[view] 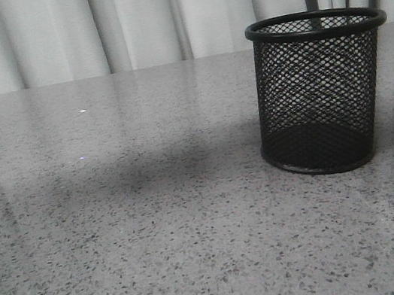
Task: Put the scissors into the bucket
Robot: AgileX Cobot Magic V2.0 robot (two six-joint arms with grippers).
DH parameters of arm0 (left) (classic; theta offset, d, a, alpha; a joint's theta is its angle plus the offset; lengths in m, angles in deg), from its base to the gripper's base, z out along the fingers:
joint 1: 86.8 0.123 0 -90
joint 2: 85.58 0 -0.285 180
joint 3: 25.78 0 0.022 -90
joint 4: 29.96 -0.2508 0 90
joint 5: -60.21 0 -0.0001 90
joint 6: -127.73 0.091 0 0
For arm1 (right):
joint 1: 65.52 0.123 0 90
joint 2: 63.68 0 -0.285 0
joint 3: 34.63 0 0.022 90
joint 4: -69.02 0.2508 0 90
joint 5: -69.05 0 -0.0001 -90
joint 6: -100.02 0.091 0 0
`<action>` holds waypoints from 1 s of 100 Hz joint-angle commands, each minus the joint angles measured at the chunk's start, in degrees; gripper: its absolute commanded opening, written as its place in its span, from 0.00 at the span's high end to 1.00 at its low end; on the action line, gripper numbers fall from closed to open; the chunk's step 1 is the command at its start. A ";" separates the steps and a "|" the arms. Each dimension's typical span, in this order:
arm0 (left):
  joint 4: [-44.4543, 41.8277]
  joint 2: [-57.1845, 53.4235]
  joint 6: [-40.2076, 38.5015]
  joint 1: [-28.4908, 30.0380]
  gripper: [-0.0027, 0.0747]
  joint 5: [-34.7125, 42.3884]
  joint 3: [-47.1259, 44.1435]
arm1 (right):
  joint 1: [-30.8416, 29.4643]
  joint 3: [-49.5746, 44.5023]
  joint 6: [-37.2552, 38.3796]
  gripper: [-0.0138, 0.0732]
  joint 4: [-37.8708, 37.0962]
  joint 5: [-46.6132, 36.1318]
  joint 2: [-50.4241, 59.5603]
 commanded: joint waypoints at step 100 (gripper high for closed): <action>19.19 -7.41 -0.57 -0.52 0.18 -0.13 2.06 | 0.02 2.08 -4.47 0.92 -0.77 -5.90 -7.79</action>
